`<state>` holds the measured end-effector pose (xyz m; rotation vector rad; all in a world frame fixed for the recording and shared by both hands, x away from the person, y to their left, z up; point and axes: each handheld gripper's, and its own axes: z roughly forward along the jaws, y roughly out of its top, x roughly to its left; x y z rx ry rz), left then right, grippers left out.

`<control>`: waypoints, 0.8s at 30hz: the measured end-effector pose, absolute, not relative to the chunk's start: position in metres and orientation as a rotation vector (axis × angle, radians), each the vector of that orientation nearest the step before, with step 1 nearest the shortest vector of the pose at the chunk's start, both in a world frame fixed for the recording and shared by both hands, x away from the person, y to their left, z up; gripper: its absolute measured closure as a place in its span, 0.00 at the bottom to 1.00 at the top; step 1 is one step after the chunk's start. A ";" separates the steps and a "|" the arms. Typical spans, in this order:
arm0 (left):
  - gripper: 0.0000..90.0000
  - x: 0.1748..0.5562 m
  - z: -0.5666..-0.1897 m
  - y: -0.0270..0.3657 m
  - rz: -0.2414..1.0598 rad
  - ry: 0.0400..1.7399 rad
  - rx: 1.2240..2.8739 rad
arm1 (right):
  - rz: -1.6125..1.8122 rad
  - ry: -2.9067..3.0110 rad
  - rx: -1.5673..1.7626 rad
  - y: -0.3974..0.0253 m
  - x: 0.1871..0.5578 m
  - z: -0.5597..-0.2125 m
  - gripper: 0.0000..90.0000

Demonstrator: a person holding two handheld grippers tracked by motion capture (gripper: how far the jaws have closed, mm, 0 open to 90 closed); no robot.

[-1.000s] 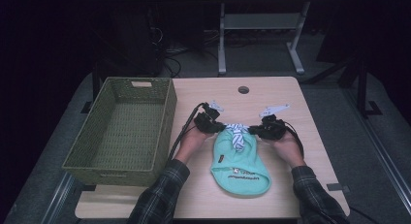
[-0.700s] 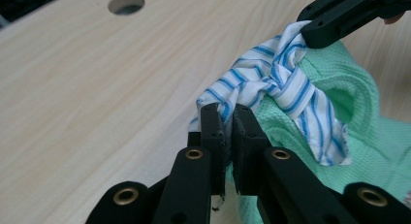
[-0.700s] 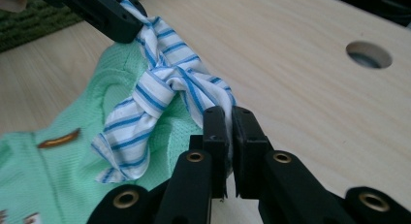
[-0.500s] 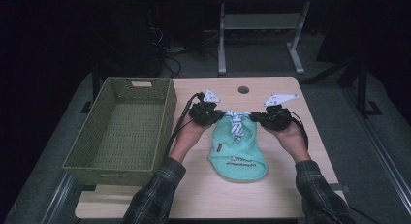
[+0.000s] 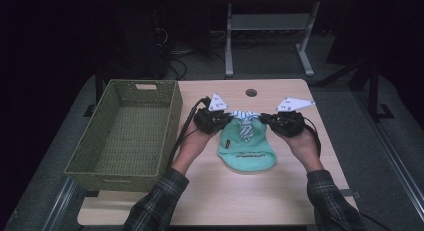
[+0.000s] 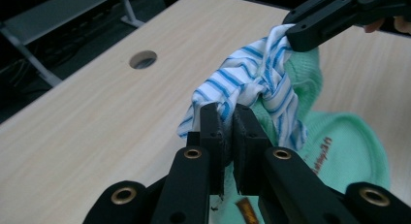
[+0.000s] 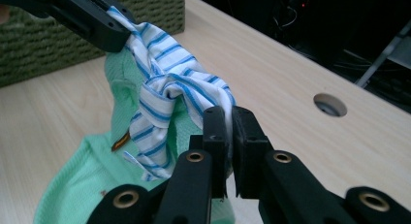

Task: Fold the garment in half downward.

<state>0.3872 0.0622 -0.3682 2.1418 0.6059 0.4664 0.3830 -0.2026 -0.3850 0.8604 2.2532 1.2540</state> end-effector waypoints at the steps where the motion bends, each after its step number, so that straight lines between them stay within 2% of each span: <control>1: 0.93 0.379 -0.376 0.061 0.471 0.588 2.152 | 1.259 2.261 0.865 -0.204 0.377 -0.394 0.95; 12: 0.93 0.363 -0.394 0.060 0.429 0.552 2.200 | 1.264 2.296 0.876 -0.207 0.358 -0.419 0.95; 24: 0.93 0.359 -0.403 0.062 0.368 0.573 2.193 | 1.289 2.306 0.889 -0.211 0.351 -0.427 0.94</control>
